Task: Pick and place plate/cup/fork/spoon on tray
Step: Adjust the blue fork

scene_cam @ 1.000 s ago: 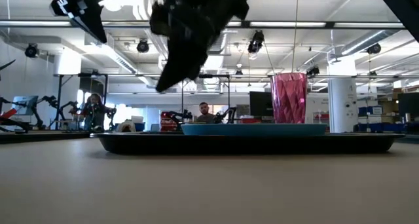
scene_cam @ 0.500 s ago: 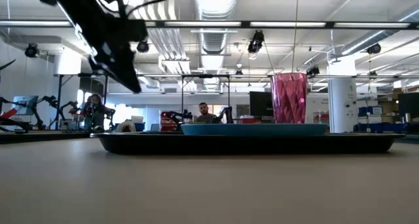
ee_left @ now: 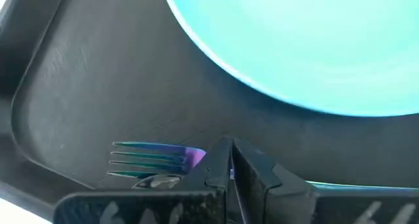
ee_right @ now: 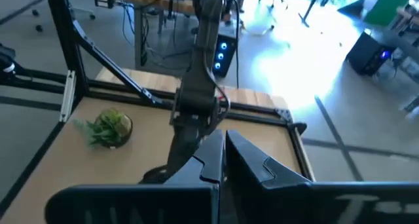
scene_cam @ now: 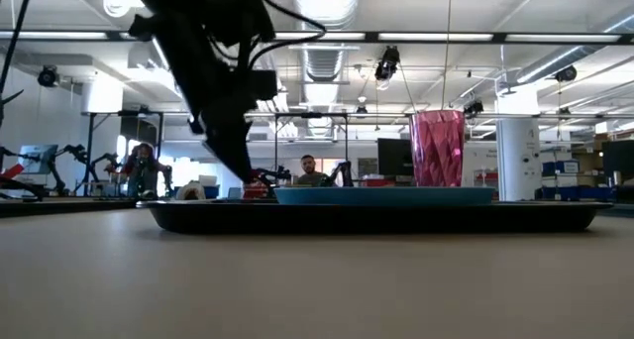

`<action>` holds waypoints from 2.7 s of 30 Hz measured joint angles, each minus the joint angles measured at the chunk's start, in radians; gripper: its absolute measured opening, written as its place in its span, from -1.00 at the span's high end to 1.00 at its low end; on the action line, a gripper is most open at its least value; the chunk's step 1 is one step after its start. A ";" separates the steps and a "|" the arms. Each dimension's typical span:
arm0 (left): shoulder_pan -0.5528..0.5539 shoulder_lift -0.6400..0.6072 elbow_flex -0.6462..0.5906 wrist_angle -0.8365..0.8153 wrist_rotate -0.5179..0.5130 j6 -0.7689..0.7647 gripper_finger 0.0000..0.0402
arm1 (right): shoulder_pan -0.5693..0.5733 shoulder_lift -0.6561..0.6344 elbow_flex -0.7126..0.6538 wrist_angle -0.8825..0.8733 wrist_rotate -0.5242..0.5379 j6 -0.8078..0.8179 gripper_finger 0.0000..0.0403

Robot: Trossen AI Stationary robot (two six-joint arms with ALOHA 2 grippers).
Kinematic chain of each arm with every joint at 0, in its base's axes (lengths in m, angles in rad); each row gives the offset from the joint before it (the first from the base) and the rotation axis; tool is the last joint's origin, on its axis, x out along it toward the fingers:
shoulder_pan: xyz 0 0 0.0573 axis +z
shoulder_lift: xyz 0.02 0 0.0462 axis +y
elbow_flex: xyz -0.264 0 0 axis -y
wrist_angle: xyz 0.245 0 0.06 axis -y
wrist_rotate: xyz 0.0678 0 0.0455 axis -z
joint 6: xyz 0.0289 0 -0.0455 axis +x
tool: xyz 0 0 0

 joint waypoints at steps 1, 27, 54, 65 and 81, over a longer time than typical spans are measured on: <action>-0.001 0.001 0.021 -0.025 0.005 0.000 1.00 | 0.000 -0.002 0.000 -0.008 0.001 0.010 0.96; -0.105 0.102 0.112 -0.179 0.157 -0.105 1.00 | -0.001 0.005 -0.003 -0.072 0.053 -0.004 0.96; -0.087 0.137 0.098 -0.128 0.088 -0.042 1.00 | 0.000 0.005 -0.003 -0.071 0.052 0.004 0.96; -0.069 0.183 0.120 -0.112 0.094 -0.015 1.00 | 0.000 0.005 -0.003 -0.082 0.051 0.010 0.96; -0.071 0.129 0.164 -0.238 0.032 -0.029 1.00 | 0.000 0.005 -0.004 -0.118 0.052 0.007 0.96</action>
